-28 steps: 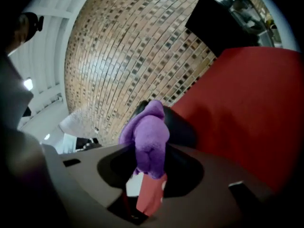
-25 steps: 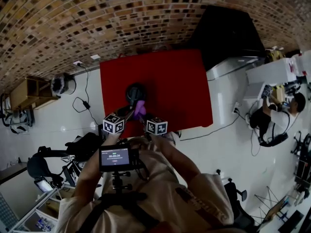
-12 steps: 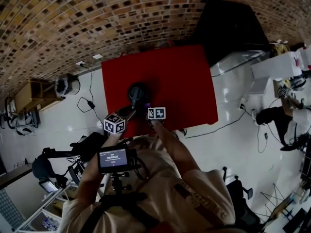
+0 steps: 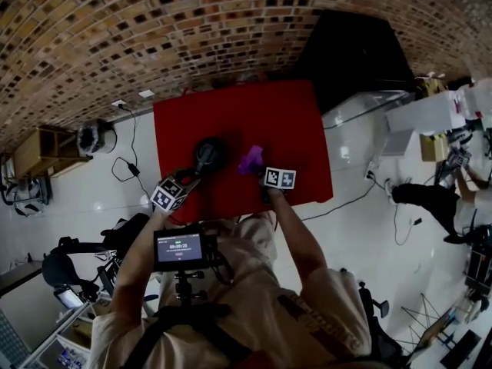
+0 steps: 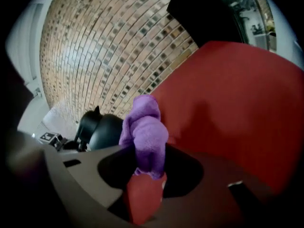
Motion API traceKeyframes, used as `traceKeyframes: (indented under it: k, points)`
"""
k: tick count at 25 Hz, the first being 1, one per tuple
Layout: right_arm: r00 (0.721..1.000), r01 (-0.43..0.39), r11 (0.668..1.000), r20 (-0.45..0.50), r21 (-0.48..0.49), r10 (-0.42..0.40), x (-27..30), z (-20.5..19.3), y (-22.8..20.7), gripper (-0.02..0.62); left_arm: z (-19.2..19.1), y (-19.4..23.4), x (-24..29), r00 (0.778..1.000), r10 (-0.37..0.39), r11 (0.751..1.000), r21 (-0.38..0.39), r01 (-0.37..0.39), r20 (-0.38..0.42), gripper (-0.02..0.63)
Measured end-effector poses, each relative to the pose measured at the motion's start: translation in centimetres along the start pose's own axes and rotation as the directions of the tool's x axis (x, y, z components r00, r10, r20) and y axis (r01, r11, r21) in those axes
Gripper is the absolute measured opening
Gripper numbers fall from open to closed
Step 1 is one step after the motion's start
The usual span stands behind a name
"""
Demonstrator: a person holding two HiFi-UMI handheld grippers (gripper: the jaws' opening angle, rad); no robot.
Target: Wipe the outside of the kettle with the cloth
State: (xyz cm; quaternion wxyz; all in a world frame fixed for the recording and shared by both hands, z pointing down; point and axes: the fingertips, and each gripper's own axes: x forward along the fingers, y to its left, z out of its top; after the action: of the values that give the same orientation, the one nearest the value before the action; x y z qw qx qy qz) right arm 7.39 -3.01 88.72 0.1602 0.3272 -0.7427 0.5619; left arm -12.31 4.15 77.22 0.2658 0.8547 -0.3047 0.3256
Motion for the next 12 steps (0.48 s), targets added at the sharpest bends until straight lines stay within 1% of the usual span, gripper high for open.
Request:
traceKeyframes:
  k: [1,3,5,7,8,10,12]
  points:
    - [1.000,-0.015,1.000,0.025,-0.005,0.015,-0.5,1.5,0.1,0.164,-0.3,0.4,-0.3,1.000,0.002,0.999,0.046,-0.001,-0.024,0.124]
    - [0.996,-0.074,0.997,0.053,-0.033,0.076,-0.9,4.1,1.7,0.164,-0.6,1.4,-0.9,0.997,0.018,0.989,0.145,-0.007,-0.071,0.123]
    - [0.988,-0.143,0.984,0.042,-0.102,0.148,-0.3,5.9,4.6,0.164,-0.8,2.8,-1.7,0.990,0.059,0.971,0.237,-0.028,-0.126,0.121]
    - [0.979,-0.196,0.962,0.007,-0.191,0.201,0.9,6.8,8.0,0.164,-1.1,4.6,-2.4,0.979,0.116,0.952,0.300,-0.061,-0.168,0.112]
    - [0.976,-0.214,0.950,-0.010,-0.227,0.218,1.7,7.0,9.5,0.164,-1.2,5.3,-2.7,0.974,0.138,0.946,0.314,-0.076,-0.181,0.110]
    - [0.972,-0.235,0.936,-0.041,-0.263,0.232,3.7,6.9,11.5,0.166,-1.3,5.9,-3.0,0.970,0.151,0.945,0.316,-0.085,-0.191,0.112]
    - [0.971,-0.240,0.939,-0.071,-0.248,0.230,6.0,6.0,11.7,0.166,-1.3,5.8,-3.0,0.968,0.156,0.944,0.318,-0.088,-0.194,0.112]
